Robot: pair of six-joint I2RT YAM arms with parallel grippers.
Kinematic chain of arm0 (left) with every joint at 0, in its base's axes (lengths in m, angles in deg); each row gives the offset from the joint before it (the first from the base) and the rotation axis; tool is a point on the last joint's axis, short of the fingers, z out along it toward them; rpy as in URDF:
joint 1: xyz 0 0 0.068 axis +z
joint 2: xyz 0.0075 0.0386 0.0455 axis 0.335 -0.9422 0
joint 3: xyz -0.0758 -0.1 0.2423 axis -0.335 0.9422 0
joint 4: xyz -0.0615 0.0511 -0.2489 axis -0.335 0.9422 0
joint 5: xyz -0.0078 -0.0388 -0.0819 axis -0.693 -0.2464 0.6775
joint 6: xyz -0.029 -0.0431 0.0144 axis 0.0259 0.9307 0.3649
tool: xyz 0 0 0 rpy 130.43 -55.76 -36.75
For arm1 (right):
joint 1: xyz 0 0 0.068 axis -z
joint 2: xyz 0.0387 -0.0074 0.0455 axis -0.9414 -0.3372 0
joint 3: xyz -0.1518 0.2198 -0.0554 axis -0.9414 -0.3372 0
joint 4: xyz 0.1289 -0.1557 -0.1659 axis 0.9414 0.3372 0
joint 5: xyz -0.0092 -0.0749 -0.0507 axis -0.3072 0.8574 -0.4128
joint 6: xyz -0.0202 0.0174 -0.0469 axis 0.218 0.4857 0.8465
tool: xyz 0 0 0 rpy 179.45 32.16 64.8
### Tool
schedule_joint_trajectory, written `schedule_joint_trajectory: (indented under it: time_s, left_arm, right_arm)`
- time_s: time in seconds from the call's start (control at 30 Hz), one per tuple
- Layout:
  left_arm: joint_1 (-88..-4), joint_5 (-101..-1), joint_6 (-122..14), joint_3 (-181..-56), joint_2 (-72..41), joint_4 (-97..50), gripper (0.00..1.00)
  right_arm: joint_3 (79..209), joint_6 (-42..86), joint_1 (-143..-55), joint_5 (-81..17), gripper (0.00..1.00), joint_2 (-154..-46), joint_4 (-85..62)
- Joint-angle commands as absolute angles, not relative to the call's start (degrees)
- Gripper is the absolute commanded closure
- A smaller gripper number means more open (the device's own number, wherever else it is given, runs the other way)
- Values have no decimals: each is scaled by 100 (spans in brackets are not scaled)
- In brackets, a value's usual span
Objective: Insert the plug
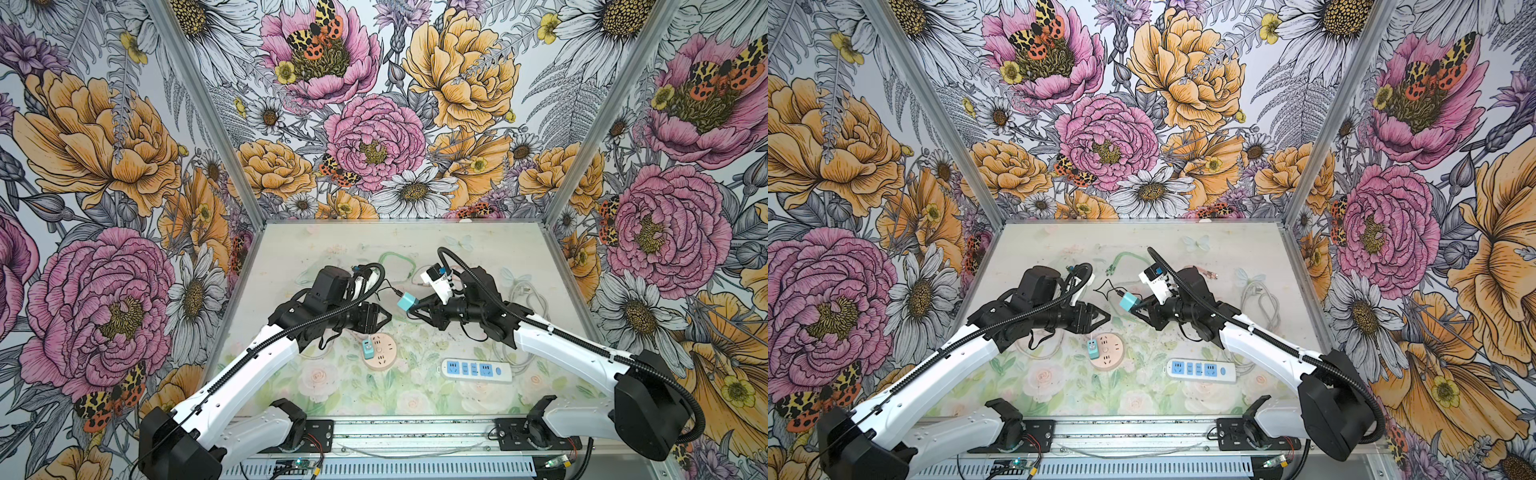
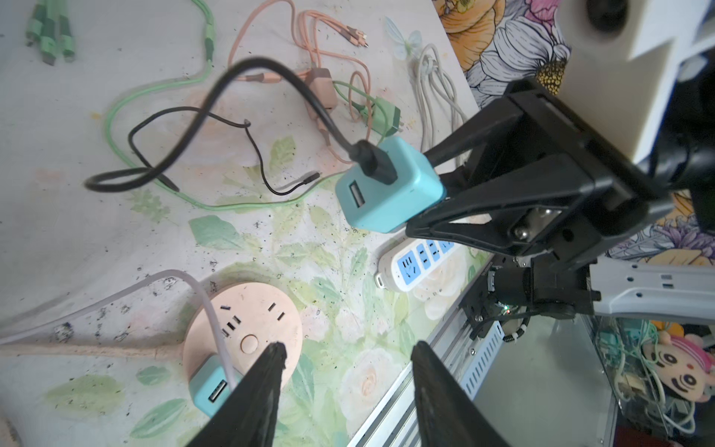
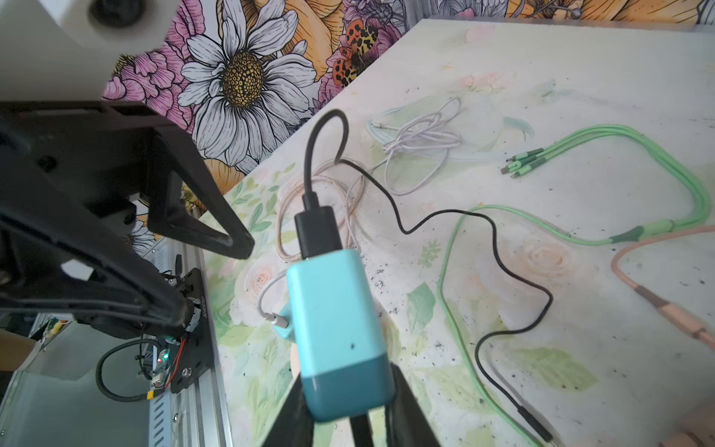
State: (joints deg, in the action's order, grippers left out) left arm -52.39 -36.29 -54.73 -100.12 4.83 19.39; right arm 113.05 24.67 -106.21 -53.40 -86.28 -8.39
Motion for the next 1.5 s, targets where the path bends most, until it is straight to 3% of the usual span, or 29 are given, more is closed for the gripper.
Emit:
schedule_joint_trajectory:
  time_s: [0.0,0.37,0.57,0.8,0.97,1.47]
  left_arm:
    - [-5348,-3426,-5906,-10179,423,1622,44]
    - [-5321,-3253,-5222,-9980,539,576,42]
    - [-4933,-2632,-3394,-9449,454,-1029,40]
    - [-5052,-2756,-2809,-9405,153,-1535,38]
    - [-5342,-2839,-2647,-9532,-119,-1843,38]
    - [-5893,-3272,-2798,-10020,-680,-1914,40]
  right_arm:
    - [11392,2328,-10589,-5616,99,-8397,-906]
    - [11035,1886,-10571,-5407,100,-7903,-1377]
    - [10750,1761,-10583,-4505,100,-7619,-1742]
    - [10706,1963,-10850,-3636,100,-7503,-1872]
    - [10750,2227,-11159,-3130,100,-7629,-1974]
    - [10788,2150,-11344,-2939,100,-7846,-2225]
